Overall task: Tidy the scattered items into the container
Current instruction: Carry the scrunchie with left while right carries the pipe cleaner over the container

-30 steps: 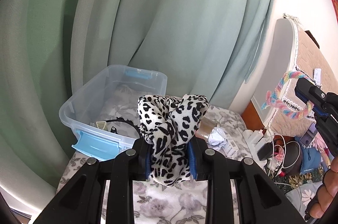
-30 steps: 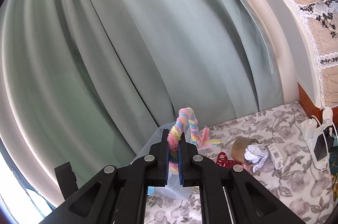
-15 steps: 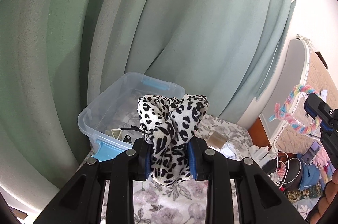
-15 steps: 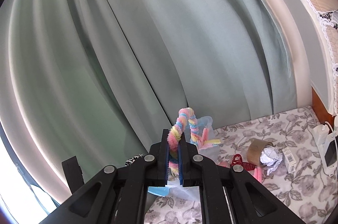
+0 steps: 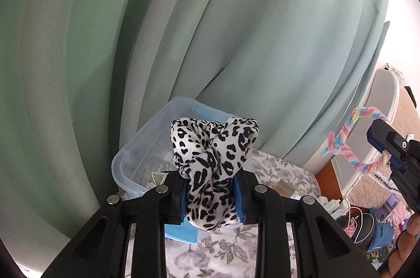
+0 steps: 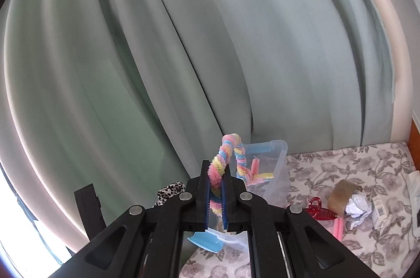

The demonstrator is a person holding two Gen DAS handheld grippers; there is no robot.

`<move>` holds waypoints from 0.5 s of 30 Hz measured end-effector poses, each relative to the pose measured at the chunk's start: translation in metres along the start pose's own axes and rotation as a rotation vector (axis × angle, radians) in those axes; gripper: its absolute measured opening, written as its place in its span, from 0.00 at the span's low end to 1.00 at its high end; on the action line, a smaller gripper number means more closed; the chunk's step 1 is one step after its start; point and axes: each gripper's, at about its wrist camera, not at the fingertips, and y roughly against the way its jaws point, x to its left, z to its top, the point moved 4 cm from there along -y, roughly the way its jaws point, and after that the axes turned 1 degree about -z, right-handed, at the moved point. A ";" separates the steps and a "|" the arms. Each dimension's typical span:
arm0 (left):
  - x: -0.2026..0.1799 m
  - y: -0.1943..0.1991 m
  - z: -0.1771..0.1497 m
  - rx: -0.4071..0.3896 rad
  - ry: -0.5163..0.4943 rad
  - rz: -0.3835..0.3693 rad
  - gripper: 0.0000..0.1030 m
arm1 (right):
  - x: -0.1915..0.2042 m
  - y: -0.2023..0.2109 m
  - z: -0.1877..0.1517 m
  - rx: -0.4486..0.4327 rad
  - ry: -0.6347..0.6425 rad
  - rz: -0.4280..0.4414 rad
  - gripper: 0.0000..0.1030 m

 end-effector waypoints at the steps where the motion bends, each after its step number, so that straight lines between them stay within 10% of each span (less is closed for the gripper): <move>1: 0.003 -0.003 0.001 0.004 0.007 0.002 0.28 | 0.002 -0.008 -0.001 0.016 0.005 0.006 0.07; 15: 0.032 -0.052 0.004 0.061 0.047 0.016 0.28 | 0.004 -0.110 -0.036 0.264 0.052 0.030 0.07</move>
